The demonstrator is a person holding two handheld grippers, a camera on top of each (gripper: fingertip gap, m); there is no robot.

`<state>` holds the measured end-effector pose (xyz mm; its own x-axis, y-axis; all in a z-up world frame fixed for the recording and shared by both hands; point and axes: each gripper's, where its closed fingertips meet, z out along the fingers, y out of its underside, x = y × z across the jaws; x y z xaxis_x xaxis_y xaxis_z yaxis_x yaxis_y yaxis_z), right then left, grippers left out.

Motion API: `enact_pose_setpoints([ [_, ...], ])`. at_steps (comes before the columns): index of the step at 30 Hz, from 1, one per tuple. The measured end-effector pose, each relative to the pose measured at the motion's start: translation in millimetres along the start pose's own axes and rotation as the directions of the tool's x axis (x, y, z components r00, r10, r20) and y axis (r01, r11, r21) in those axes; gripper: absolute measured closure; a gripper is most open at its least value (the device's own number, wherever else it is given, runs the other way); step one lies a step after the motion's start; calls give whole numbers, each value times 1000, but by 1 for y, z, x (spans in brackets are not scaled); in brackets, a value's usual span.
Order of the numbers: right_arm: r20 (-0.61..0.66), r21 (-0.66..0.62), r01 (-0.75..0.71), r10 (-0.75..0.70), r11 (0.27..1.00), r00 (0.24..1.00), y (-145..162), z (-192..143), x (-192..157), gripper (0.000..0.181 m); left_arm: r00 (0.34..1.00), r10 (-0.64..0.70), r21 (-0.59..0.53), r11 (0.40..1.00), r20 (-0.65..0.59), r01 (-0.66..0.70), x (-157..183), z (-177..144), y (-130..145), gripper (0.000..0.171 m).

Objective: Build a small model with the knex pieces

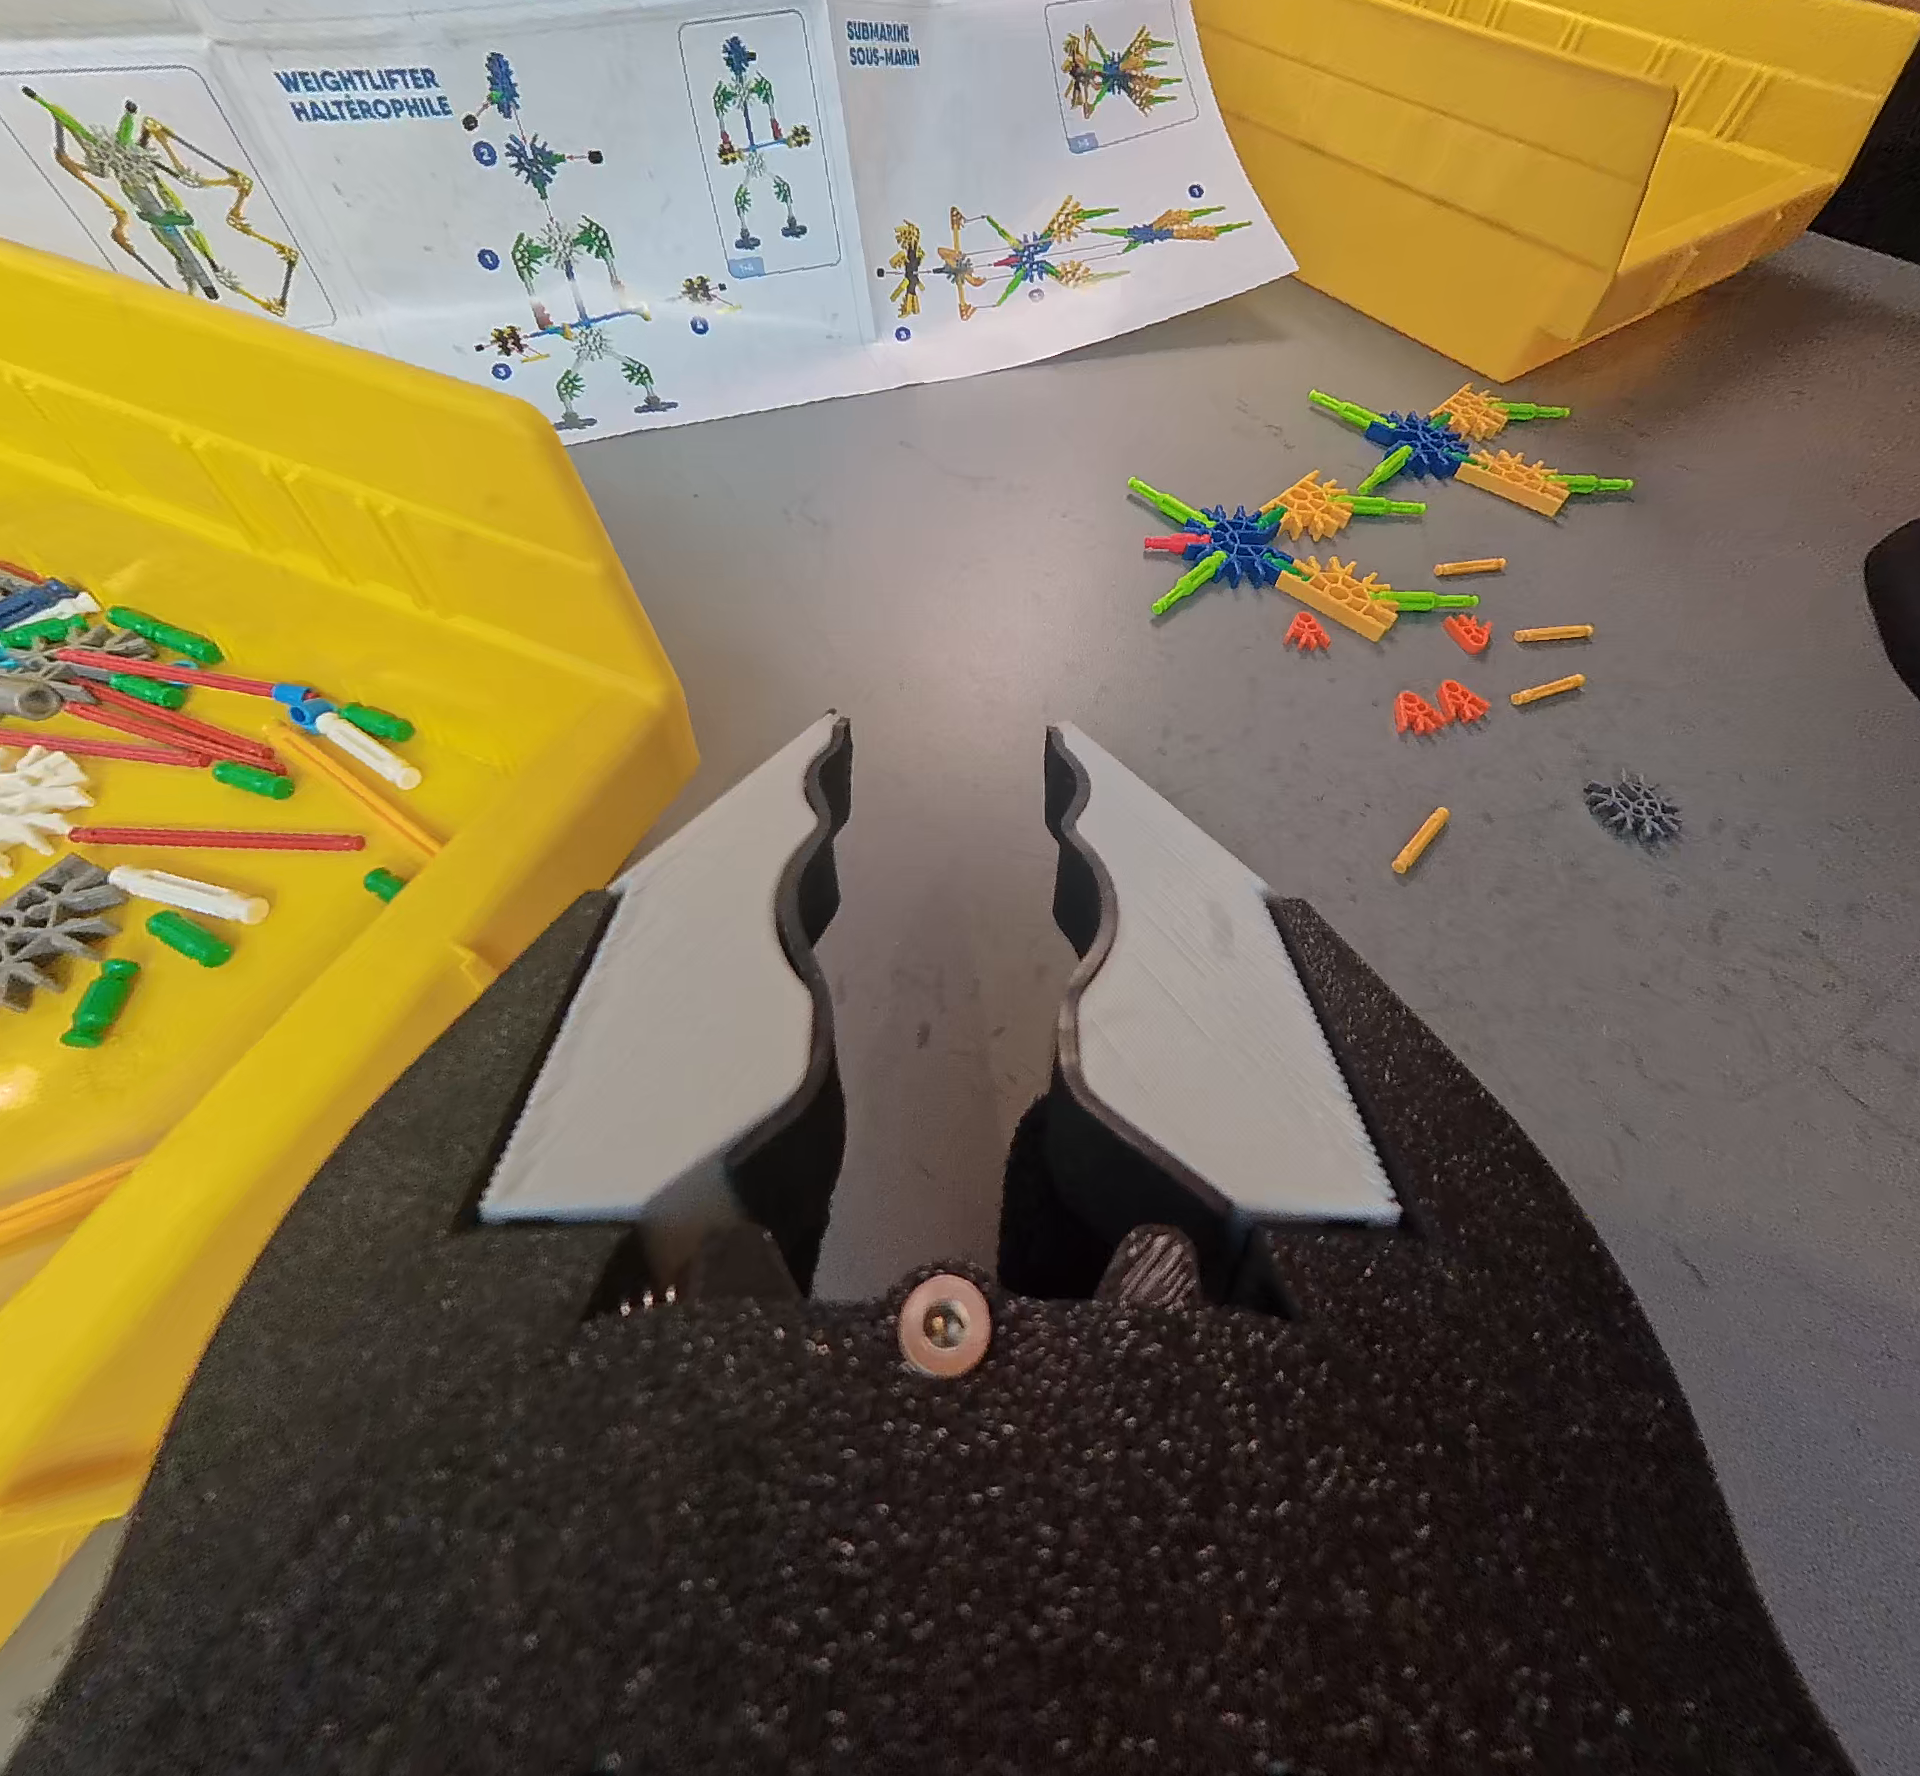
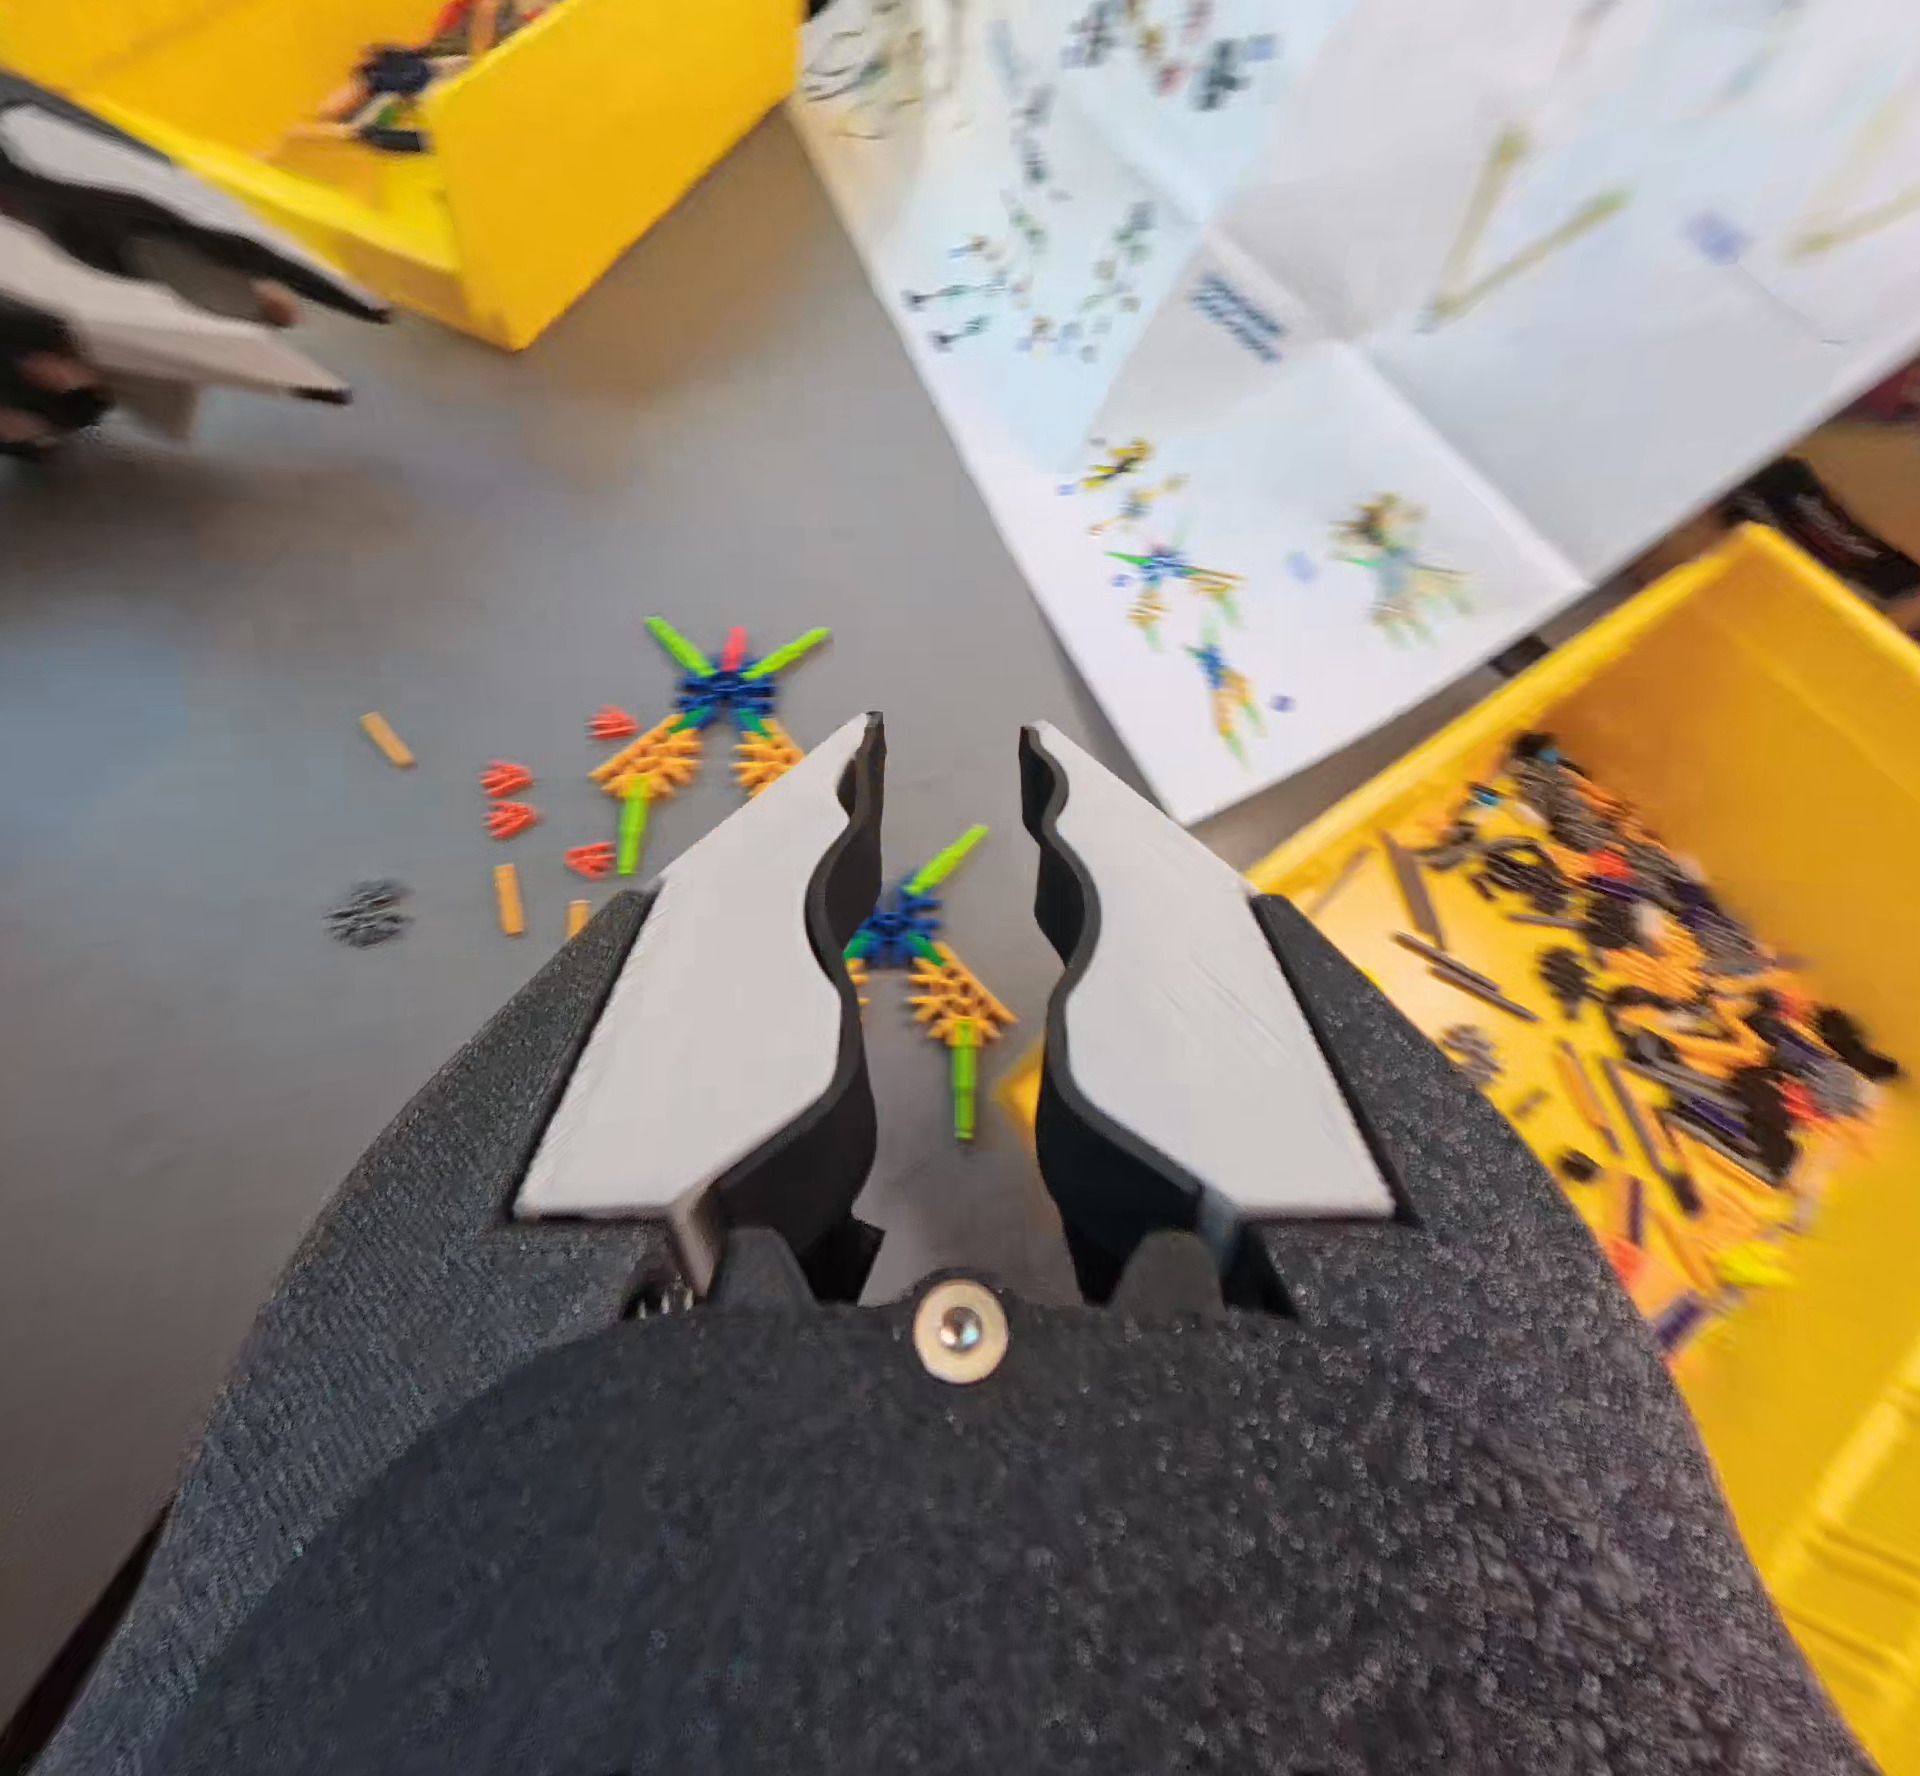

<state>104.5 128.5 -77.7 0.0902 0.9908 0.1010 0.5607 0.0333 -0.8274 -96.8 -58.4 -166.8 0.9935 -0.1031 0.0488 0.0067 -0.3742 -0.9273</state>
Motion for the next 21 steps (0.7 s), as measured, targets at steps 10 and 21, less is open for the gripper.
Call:
enact_pose_setpoints([
  [10,-312,-238,-364,284,901,907,87,16,175,163,1000,-21,7,1000,13,21,-6,-2,-1,135],
  [21,-329,-446,-410,280,796,902,148,51,188,160,999,-33,2,999,11,33,-7,-1,0,135],
])
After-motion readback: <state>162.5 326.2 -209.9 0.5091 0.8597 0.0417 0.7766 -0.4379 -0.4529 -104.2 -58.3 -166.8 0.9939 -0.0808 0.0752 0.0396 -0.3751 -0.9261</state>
